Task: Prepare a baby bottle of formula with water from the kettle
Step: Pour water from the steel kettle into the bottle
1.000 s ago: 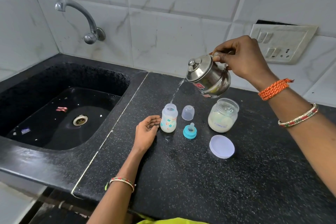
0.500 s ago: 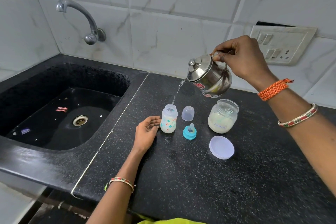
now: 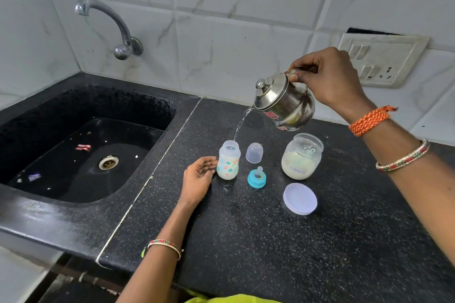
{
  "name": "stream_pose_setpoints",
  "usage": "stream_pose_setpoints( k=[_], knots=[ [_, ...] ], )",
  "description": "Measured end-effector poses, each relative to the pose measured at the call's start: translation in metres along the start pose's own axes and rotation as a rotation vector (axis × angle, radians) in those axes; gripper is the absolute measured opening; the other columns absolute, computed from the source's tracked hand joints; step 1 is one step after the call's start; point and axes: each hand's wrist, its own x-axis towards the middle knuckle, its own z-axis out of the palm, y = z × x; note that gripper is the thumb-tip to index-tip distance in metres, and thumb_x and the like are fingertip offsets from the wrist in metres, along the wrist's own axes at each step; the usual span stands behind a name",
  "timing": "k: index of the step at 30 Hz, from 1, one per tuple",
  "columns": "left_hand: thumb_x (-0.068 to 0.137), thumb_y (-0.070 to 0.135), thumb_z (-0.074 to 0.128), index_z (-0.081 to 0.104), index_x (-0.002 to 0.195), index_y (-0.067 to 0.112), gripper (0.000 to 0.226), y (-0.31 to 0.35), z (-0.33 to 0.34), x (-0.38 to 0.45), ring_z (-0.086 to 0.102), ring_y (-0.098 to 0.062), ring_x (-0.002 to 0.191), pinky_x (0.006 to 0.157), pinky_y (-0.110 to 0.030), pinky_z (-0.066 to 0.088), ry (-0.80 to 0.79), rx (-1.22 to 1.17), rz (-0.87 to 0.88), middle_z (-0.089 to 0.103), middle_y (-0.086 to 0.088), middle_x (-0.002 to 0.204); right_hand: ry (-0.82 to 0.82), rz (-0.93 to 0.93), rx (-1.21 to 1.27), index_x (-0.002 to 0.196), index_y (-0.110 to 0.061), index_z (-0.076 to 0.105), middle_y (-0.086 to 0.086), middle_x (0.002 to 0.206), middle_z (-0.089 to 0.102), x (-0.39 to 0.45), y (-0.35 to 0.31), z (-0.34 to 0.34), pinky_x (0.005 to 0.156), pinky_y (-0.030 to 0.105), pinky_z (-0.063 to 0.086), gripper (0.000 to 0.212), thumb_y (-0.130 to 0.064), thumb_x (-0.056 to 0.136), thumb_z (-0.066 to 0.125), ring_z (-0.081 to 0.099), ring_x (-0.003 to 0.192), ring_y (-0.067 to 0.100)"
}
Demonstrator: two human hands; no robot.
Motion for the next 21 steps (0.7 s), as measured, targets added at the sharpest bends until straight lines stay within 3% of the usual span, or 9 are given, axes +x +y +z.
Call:
stream_pose_setpoints(
  k=[7, 21],
  knots=[
    [0.085, -0.013, 0.049, 0.062, 0.106, 0.016, 0.039, -0.0002, -0.0003, -0.0003, 0.066, -0.002, 0.092, 0.08, -0.011, 0.05, 0.004, 0.016, 0.012, 0.069, 0.003, 0.1, -0.01, -0.001, -0.005, 0.092, -0.02, 0.076, -0.004, 0.083, 0.073, -0.0026, -0.0006, 0.0011, 0.078, 0.034, 0.051, 0.012, -0.023, 0.081, 0.072, 0.066, 0.086, 0.013],
    [0.084, -0.014, 0.048, 0.062, 0.105, 0.016, 0.039, 0.0034, -0.0003, -0.0024, 0.066, 0.005, 0.088, 0.078, -0.009, 0.05, 0.006, 0.024, 0.016, 0.068, 0.006, 0.098, -0.013, -0.005, -0.018, 0.095, -0.019, 0.075, 0.0, 0.09, 0.076, -0.0072, -0.0005, 0.0052, 0.082, 0.041, 0.054, 0.015, -0.023, 0.081, 0.072, 0.068, 0.091, 0.016]
  ],
)
